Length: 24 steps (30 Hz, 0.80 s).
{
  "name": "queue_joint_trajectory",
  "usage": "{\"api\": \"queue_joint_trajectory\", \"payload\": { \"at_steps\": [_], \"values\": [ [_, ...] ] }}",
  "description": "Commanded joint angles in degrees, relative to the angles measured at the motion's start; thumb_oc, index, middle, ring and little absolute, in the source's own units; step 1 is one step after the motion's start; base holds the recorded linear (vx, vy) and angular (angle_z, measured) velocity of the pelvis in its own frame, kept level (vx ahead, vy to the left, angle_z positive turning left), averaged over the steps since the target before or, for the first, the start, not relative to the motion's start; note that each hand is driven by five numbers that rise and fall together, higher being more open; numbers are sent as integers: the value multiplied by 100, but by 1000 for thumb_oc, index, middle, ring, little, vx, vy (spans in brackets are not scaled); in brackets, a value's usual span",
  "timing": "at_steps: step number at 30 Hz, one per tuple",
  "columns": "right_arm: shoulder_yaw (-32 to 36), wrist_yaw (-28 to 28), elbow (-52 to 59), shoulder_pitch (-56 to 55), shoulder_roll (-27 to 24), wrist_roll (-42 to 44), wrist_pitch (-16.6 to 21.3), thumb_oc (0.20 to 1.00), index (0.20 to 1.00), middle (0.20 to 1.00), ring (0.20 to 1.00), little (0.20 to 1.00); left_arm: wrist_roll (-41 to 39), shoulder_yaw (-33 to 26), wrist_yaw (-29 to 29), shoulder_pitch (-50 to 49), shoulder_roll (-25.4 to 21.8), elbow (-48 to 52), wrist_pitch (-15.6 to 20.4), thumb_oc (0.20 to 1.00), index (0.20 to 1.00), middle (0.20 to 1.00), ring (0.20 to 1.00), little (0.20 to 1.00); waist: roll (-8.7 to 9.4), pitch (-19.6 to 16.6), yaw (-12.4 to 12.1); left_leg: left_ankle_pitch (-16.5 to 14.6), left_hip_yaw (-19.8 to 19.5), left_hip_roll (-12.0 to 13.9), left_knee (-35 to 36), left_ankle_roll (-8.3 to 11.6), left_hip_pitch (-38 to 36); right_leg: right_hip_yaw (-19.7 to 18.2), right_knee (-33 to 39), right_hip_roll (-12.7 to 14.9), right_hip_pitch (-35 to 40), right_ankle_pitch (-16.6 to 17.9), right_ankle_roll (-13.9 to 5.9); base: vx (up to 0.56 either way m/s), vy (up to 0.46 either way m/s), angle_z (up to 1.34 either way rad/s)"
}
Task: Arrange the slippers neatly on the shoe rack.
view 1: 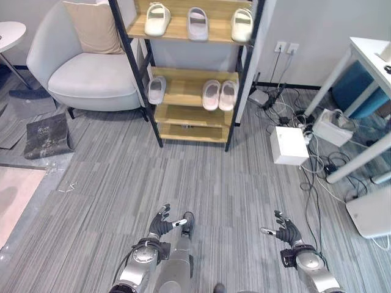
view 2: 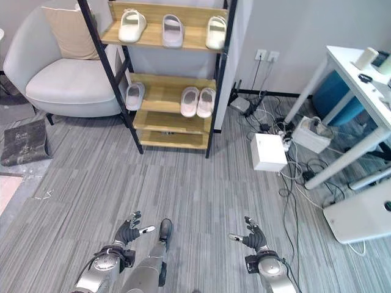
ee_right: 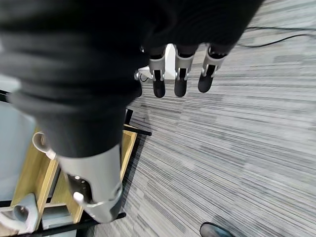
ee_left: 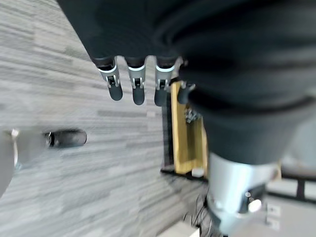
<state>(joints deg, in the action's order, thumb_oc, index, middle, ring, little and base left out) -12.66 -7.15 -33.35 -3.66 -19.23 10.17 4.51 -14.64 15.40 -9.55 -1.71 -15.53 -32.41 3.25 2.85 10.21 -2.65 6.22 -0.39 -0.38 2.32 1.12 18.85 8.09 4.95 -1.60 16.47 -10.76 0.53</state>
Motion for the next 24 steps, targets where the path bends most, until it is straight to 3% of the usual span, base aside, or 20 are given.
{"api": "queue_joint_trajectory", "payload": {
  "at_steps": [1,3,4,5,6,7,9,11,13,16,17,20,24],
  "values": [
    [205,-18,374,113,-15,20,147,1000,1000,1000,1000,1000,92,71,-74,222,-100,282,228,1000,1000,1000,1000,1000,108,-137,-10,331,119,-64,259,184,-927,-258,-105,260,-283,359,-571,349,168,-33],
    [201,26,384,109,44,-6,125,1000,1000,1000,1000,1000,90,99,-62,189,-117,330,237,1000,1000,1000,1000,1000,197,-217,-47,149,218,-168,162,29,-998,-264,-496,463,-367,395,-723,398,247,-17],
    [178,50,409,161,89,-47,111,1000,1000,1000,1000,1000,139,177,-46,220,-164,380,225,1000,1000,1000,1000,1000,198,-188,-7,-132,299,-282,134,-229,-1250,-233,-1950,727,-965,970,-1022,338,262,-16],
    [178,50,408,163,89,-47,111,1000,1000,1000,1000,1000,139,176,-46,222,-163,379,225,1000,1000,1000,1000,1000,203,-193,-18,-134,313,-286,130,-233,-1240,-249,-1987,735,-995,952,-1026,296,262,-27],
    [186,43,451,190,106,-62,103,1000,1000,1000,1000,1000,141,187,-55,245,-168,395,230,1000,1000,1000,1000,1000,176,-143,30,-195,307,-305,148,-274,-1373,-229,-2368,785,-1173,1241,-1145,238,184,-21],
    [240,55,483,168,136,-71,117,1000,1000,1000,1000,1000,133,206,-64,269,-174,445,231,1000,1000,1000,1000,1000,86,-67,142,-350,237,-350,185,-385,-1685,-145,-3146,920,-1358,1773,-1238,342,239,5],
    [283,10,448,131,177,-97,95,1000,1000,1000,1000,1000,112,235,-74,307,-166,509,232,1000,1000,1000,1000,1000,-46,43,243,-517,162,-308,228,-429,-1985,-34,-3683,994,-1698,1772,-1135,360,188,50],
    [311,18,422,70,197,-85,82,1000,1000,1000,1000,1000,89,238,-67,344,-151,508,246,1000,1000,1000,1000,1000,-115,102,319,-607,69,-292,268,-409,-2200,174,-3423,1040,-1955,1560,-1047,344,68,83],
    [348,36,448,20,170,-14,104,1000,1000,1000,1000,1000,57,222,-51,370,-174,558,259,1000,1000,1000,1000,1000,-154,200,413,-723,-102,-286,268,-341,-2410,325,-2487,933,-2204,1235,-913,355,-20,54],
    [356,15,505,-11,156,7,90,1000,1000,1000,1000,1000,116,162,-18,369,-194,595,237,1000,1000,1000,1000,1000,-85,261,493,-891,-226,-290,268,-241,-2624,370,-1124,822,-2323,1391,-956,291,-86,60],
    [384,-3,526,-36,162,-20,79,1000,1000,1000,1000,1000,189,99,12,365,-214,613,231,1000,1000,1000,1000,1000,-24,260,510,-969,-245,-278,268,-185,-2709,488,-599,843,-2447,1619,-1023,250,-91,-12],
    [447,-40,522,-45,168,-44,63,1000,1000,1000,1000,1000,253,47,32,359,-258,636,243,1000,1000,1000,1000,1000,-4,268,582,-1104,-357,-225,268,-123,-2898,402,-315,790,-2567,1796,-1073,344,-108,5],
    [460,-45,454,-40,165,36,124,1000,1000,1000,1000,1000,284,62,49,292,-143,511,244,1000,1000,1000,1000,1000,18,52,555,-1335,-374,-164,258,-76,-3179,538,-179,709,-2190,1814,-931,311,-121,44]
  ]
}}
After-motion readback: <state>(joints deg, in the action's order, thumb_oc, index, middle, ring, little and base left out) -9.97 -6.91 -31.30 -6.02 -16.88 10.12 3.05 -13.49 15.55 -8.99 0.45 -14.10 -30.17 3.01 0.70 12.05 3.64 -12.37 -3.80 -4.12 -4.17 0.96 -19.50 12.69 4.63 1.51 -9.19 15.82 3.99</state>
